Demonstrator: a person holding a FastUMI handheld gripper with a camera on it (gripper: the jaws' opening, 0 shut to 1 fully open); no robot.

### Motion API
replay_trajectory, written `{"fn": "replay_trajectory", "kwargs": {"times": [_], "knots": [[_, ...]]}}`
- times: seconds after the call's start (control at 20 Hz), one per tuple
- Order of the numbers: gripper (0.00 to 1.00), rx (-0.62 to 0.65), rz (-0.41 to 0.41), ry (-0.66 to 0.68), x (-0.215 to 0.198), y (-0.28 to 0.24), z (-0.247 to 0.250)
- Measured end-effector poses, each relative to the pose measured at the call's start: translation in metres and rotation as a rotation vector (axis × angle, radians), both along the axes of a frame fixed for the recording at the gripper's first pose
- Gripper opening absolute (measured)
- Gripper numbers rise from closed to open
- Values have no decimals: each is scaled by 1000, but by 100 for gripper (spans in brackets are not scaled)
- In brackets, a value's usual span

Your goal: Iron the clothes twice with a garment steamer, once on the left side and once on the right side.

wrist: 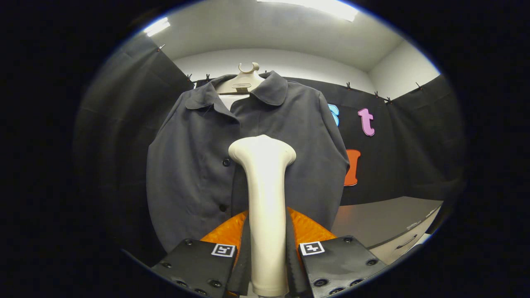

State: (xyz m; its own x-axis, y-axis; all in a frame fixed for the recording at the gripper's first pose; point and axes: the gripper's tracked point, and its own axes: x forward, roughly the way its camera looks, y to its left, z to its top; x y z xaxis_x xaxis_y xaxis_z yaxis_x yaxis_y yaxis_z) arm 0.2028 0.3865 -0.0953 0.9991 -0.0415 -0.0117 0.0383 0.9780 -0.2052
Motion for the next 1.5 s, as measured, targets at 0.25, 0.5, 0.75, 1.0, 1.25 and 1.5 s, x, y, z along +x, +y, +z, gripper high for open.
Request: {"fn": "replay_trajectory", "kwargs": {"times": [0.25, 0.5, 0.75, 1.0, 1.25, 1.5], "knots": [[43, 4, -7, 41, -12, -6, -21], [43, 19, -22, 93, -25, -12, -48], [43, 30, -35, 139, -38, -15, -76], [43, 42, -39, 188, -49, -18, -101], [43, 52, -52, 247, -66, -23, -132], [43, 53, -64, 289, -73, -28, -149]]}}
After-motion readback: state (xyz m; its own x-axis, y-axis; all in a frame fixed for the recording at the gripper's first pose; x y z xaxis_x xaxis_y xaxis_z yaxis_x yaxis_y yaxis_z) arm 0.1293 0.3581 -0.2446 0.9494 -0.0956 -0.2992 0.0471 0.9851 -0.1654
